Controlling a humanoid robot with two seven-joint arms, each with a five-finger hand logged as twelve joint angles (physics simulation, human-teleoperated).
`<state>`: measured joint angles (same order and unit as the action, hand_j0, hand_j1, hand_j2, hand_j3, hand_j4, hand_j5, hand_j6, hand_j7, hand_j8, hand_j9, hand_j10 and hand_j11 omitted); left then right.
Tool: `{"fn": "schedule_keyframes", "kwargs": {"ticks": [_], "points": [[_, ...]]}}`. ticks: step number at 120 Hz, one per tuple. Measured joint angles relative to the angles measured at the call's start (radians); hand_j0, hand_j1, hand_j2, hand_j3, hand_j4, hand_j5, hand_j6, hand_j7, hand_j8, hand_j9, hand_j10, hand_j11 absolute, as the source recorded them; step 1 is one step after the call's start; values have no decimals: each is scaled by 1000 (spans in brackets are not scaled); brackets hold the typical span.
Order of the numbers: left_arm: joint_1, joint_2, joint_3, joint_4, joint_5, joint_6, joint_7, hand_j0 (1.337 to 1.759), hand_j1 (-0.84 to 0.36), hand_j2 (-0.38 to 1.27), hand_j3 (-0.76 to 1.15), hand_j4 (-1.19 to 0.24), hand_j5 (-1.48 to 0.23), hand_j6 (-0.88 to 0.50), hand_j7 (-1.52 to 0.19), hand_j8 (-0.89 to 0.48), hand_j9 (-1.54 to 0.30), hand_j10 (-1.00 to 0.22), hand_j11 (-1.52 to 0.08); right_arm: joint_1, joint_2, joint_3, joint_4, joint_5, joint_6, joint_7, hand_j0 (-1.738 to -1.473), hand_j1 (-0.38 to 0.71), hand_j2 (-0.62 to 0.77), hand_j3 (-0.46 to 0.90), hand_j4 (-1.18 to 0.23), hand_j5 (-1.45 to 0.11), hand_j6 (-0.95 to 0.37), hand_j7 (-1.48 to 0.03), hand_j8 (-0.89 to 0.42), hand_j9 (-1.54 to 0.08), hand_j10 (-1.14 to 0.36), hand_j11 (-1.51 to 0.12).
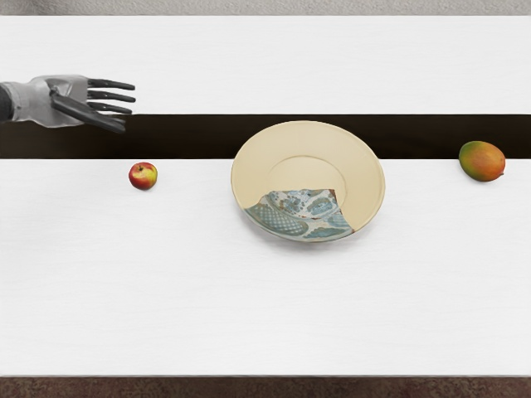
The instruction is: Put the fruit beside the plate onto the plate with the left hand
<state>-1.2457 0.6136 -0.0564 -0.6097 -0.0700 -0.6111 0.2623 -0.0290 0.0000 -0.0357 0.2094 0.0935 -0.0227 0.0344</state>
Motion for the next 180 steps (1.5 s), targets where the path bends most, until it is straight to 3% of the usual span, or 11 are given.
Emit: {"fn": "schedule_keyframes", "kwargs": {"ticks": [26,61,69,78,106,117,137,144,162,180], "points": [[-9,-1,-1,-1,-3,0,0,1658,50,51,0,-250,-325,-249,-325,-249,-325,-249,-325,-4,0,-2,0,0,0,-5,-1658,-312,-6,0,-31,-40,-31,-40,-31,-40,-31,-40],[-150,-4,10,-27,150,0,17,1658,49,51,0,-250,-325,-250,-325,-250,-325,-250,-325,-6,0,-3,1,0,0,-9,-1658,-312,-6,0,-31,-40,-31,-40,-31,-40,-31,-40],[-171,38,15,-86,194,0,28,1658,49,50,0,-251,-325,-251,-325,-251,-325,-250,-325,-6,0,-3,1,0,0,-10,-1658,-312,-6,0,-31,-40,-31,-40,-31,-40,-31,-40],[-234,101,49,-220,227,0,35,1658,50,51,0,-251,-325,-250,-325,-250,-325,-250,-325,-6,0,-3,1,0,0,-10,-1658,-312,-6,0,-31,-40,-31,-40,-31,-40,-31,-40],[-279,113,127,-520,496,8,40,1658,50,51,0,-252,-326,-252,-326,-251,-325,-251,-325,-6,0,-3,1,0,0,-10,-1658,-312,-6,0,-31,-40,-31,-40,-31,-40,-31,-40],[-346,121,169,-610,629,66,40,1658,50,51,0,-252,-326,-252,-326,-252,-325,-252,-325,-6,0,-3,1,0,0,-10,-1658,-312,-6,0,-31,-40,-31,-40,-31,-40,-31,-40],[-495,106,347,-689,731,178,41,1658,50,51,0,-252,-326,-253,-326,-253,-326,-252,-325,-6,0,-3,1,0,0,-10,-1658,-312,-6,0,-31,-40,-31,-40,-31,-40,-31,-40],[-514,84,400,-698,742,197,48,1658,50,51,0,-253,-326,-253,-326,-253,-326,-252,-325,-6,0,-3,1,0,0,-10,-1658,-312,-6,0,-31,-40,-31,-40,-31,-40,-31,-40],[-567,66,495,-717,755,252,105,1658,50,51,0,-253,-326,-253,-326,-253,-326,-252,-325,-6,0,-3,1,0,0,-10,-1658,-312,-6,0,-31,-40,-31,-40,-31,-40,-31,-40],[-604,-8,601,-740,754,364,124,1658,50,51,0,-253,-326,-253,-326,-253,-326,-252,-325,-6,0,-3,1,0,0,-10,-1658,-312,-6,0,-31,-40,-31,-40,-31,-40,-31,-40]]}}
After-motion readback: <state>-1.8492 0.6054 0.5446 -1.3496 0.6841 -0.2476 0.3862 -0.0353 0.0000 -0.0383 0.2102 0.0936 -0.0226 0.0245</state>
